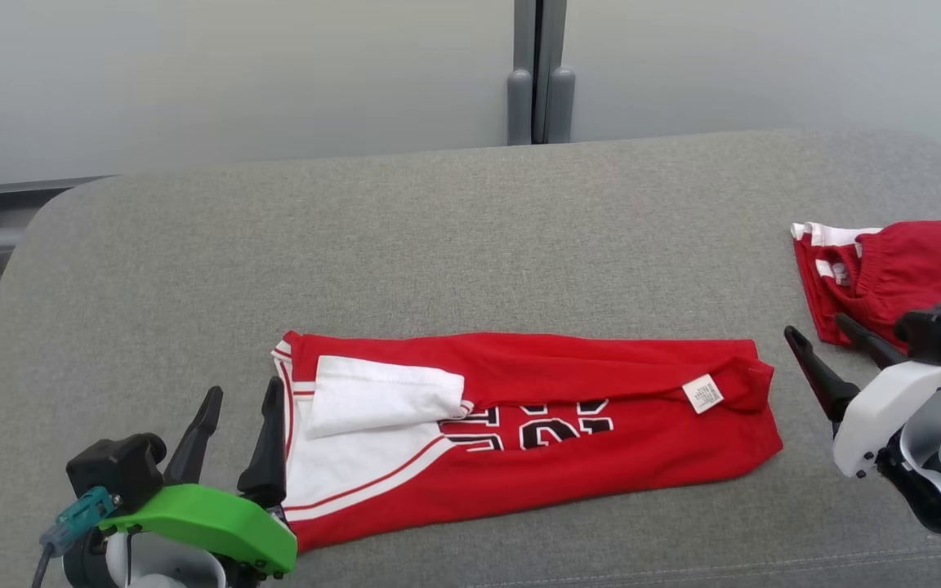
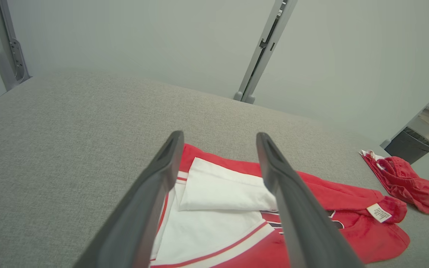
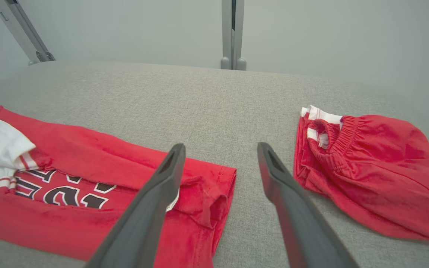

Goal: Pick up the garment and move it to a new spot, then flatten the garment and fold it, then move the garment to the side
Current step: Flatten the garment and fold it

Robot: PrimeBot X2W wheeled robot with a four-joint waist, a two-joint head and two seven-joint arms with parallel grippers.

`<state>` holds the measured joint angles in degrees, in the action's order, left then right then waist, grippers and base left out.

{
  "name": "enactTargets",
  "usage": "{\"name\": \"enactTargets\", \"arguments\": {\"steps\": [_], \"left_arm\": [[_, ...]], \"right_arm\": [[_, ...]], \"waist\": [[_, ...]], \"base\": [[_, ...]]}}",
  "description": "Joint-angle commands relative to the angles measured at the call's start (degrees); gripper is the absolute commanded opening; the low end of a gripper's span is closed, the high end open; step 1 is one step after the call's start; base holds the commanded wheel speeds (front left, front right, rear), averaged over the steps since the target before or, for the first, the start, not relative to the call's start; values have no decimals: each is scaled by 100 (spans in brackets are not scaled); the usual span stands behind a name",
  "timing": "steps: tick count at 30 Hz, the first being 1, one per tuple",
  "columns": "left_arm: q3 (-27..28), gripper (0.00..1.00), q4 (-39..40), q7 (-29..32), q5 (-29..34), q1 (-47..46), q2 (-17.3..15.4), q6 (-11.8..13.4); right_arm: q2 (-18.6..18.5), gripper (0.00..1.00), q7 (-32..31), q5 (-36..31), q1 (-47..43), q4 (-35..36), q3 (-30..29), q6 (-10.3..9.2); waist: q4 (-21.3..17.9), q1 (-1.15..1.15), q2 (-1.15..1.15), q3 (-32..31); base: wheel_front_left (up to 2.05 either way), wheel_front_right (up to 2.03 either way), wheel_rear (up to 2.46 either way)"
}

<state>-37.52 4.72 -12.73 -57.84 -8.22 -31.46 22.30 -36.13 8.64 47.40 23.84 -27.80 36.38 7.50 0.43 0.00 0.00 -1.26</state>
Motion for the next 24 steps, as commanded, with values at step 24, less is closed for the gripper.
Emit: {"name": "enactTargets", "arguments": {"steps": [24], "left_arm": [[2,100,109,-32,188,-351,162,-3]], "right_arm": [[-121,0,-956,-11,1153,-975,1752,-2]], "waist": [[612,0,0,842]], "base": [[0,0,0]]}}
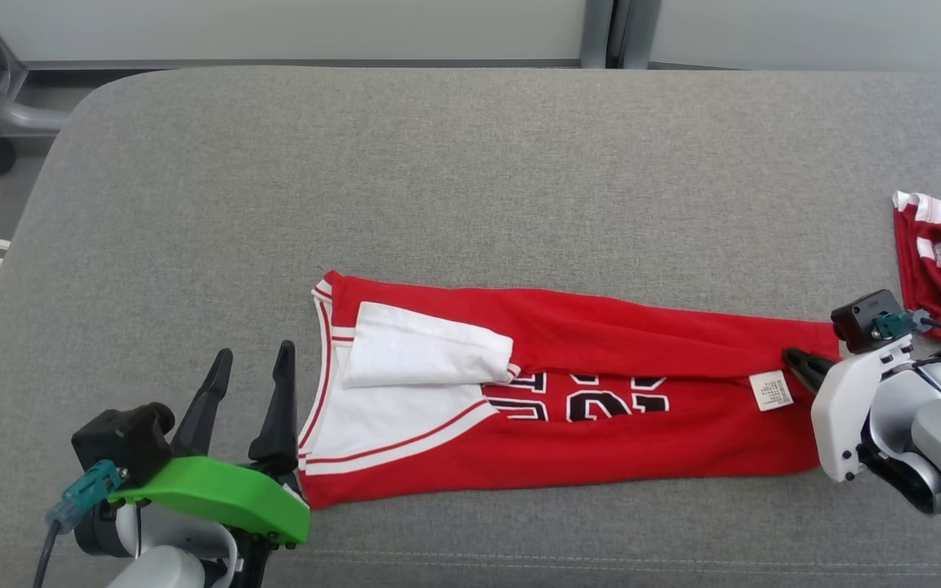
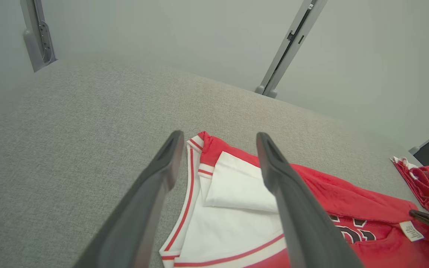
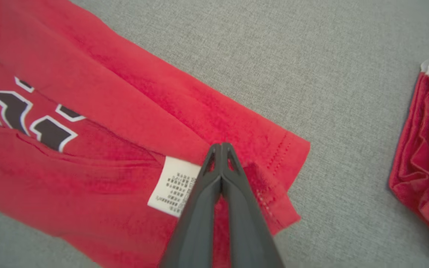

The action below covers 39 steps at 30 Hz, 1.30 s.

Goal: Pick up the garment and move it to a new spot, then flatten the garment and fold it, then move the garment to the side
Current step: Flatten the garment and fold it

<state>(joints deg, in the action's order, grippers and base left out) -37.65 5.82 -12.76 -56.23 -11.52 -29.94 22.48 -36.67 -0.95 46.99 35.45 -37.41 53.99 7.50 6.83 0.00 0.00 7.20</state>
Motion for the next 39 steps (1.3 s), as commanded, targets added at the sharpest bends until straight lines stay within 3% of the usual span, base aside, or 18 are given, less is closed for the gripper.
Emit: {"name": "enactTargets", "arguments": {"steps": [1,9,13,21,30,39], "left_arm": [[20,100,-10,-39,27,-22,14,-21],[68,100,-57,-73,9,41,32,-18],[79,100,-70,-85,1,48,33,-47],[23,100,-45,-21,53,-97,29,-76],[19,100,-20,16,84,-157,7,-46],[67,100,-61,-40,79,-95,33,-33]], "right_arm": [[-131,0,-12,137,4,92,87,-2],[-598,0,-107,766,-114,908,766,-2],[-737,0,181,953,-25,1112,796,-2],[-727,0,491,621,487,671,781,-2],[-741,0,291,405,844,106,1154,-2],[-1083,0,-17,1049,922,740,1675,-2]], "waist": [[-55,0,0,-4],[-302,0,0,-16],[-390,0,0,-4],[-360,0,0,108],[-125,0,0,292],[-133,0,0,361]], "base": [[0,0,0],[0,0,0],[0,0,0],[0,0,0],[0,0,0],[0,0,0]]}}
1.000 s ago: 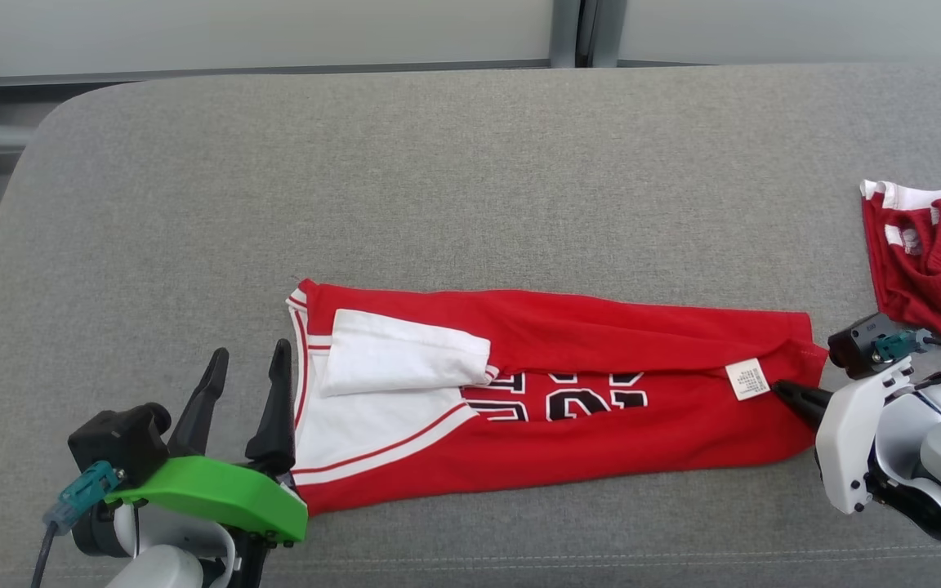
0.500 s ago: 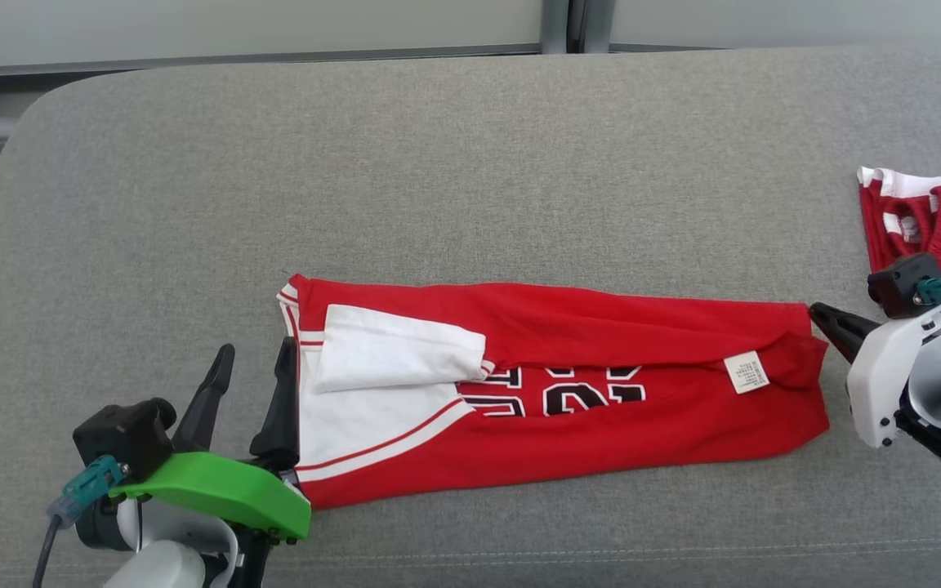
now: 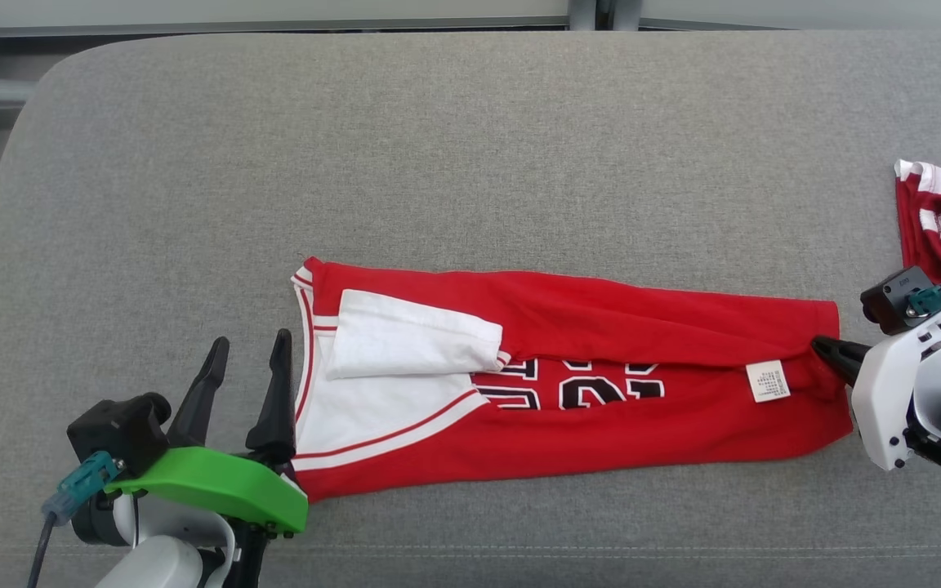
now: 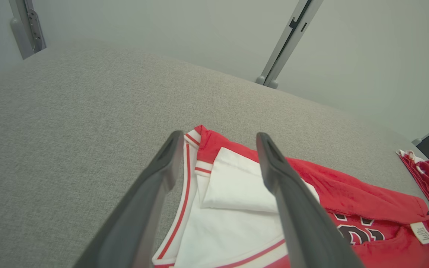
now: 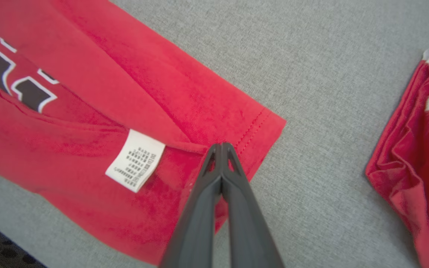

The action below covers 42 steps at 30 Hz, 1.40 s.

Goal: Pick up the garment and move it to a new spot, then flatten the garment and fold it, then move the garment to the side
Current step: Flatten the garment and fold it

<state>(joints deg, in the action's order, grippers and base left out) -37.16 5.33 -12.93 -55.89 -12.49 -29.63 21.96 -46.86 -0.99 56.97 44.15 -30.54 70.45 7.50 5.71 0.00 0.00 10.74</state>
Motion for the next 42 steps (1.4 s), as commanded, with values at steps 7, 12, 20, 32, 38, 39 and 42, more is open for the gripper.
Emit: {"name": "enactTargets", "arguments": {"steps": [7,12,20,32,38,39,42], "left_arm": [[3,100,-31,-32,62,-20,9,11],[-17,100,-48,-26,65,-27,13,1],[-51,100,-79,-3,47,15,19,1],[-141,100,-103,20,30,137,46,4],[-279,100,-144,27,100,181,112,-27],[-294,100,-154,25,97,180,129,-26],[-364,100,-187,17,128,185,181,-42]], "right_arm": [[-381,0,-126,300,21,750,232,-2],[-509,0,-57,159,-132,1064,287,-2],[-389,0,231,-27,-304,1013,297,-2],[-448,48,1351,450,-194,502,53,-2],[-467,100,1523,963,-511,145,-338,-2],[-450,100,1547,1058,-570,99,-416,-2],[-375,100,1593,1435,-914,-24,-697,-2]], "waist": [[-149,0,0,18],[-216,0,0,16],[-324,0,0,-56],[-474,0,0,-372],[-497,0,0,-571],[-493,0,0,-601],[-452,0,0,-724]], "base": [[0,0,0],[0,0,0],[0,0,0],[0,0,0],[0,0,0],[0,0,0],[0,0,0]]}}
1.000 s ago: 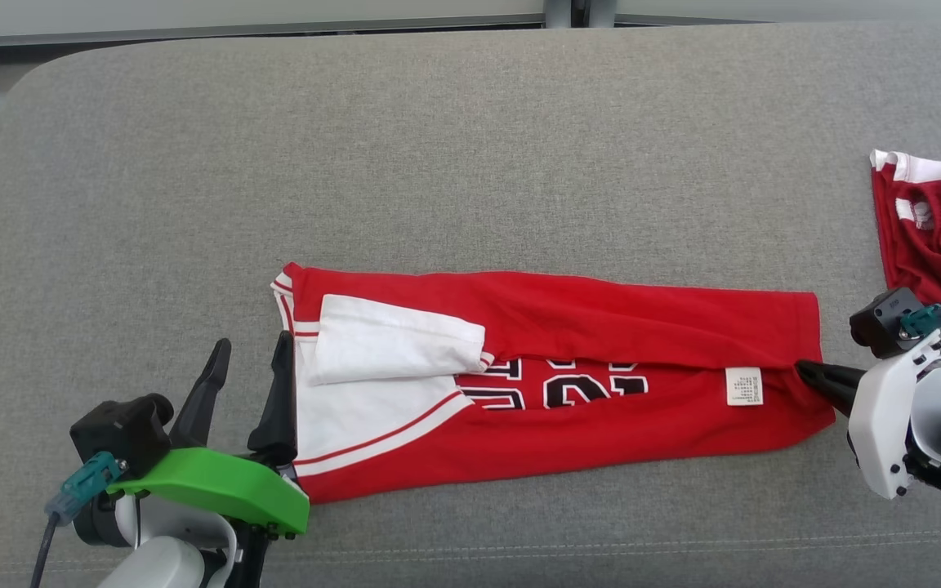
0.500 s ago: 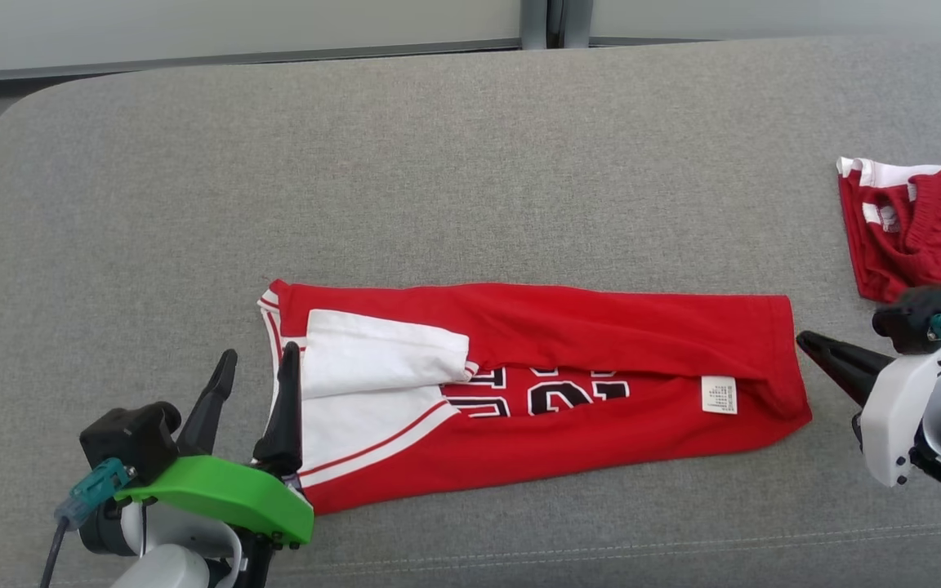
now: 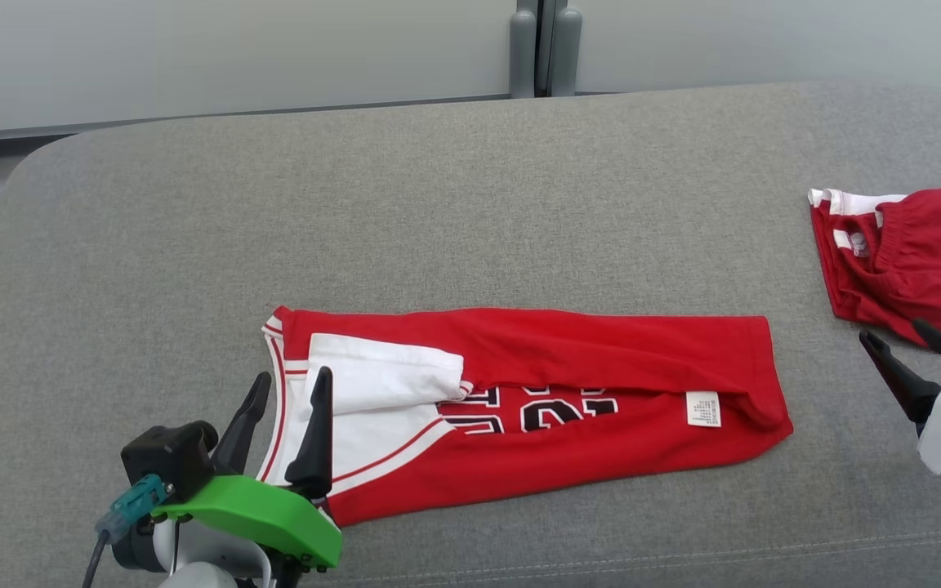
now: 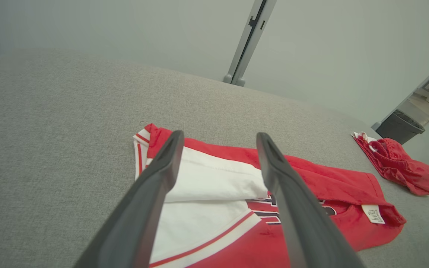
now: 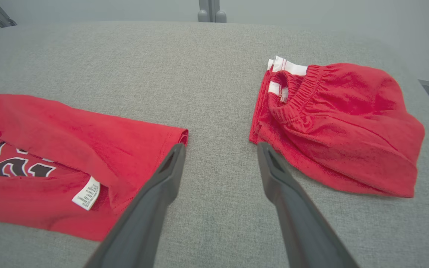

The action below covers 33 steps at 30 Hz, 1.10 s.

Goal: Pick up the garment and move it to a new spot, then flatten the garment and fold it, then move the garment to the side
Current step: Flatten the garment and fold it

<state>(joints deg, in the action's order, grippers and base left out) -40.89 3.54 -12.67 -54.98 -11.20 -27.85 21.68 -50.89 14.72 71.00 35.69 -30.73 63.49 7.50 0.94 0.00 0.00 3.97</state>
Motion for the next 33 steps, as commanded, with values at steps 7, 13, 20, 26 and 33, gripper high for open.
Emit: {"name": "enactTargets", "arguments": {"steps": [7,13,20,26,33], "left_arm": [[-11,100,-34,-36,58,99,-4,-14],[17,100,8,-36,71,56,-45,-9],[35,100,50,-17,81,-33,-56,-3],[47,100,48,-15,94,-96,-57,-5],[68,100,46,-33,96,-125,-56,-1]], "right_arm": [[323,100,54,627,-679,-122,-290,-2],[626,100,-97,966,-795,-378,-357,-2],[1028,100,-503,1280,-512,-1034,-453,-2],[1392,100,-794,1470,-297,-1651,-509,-2],[1548,100,-1076,1534,-265,-1784,-455,-2]], "waist": [[161,0,0,-209],[331,0,0,-192],[545,0,0,-42],[696,0,0,76],[783,0,0,163]], "base": [[0,0,0],[0,0,0],[0,0,0],[0,0,0],[0,0,0]]}}
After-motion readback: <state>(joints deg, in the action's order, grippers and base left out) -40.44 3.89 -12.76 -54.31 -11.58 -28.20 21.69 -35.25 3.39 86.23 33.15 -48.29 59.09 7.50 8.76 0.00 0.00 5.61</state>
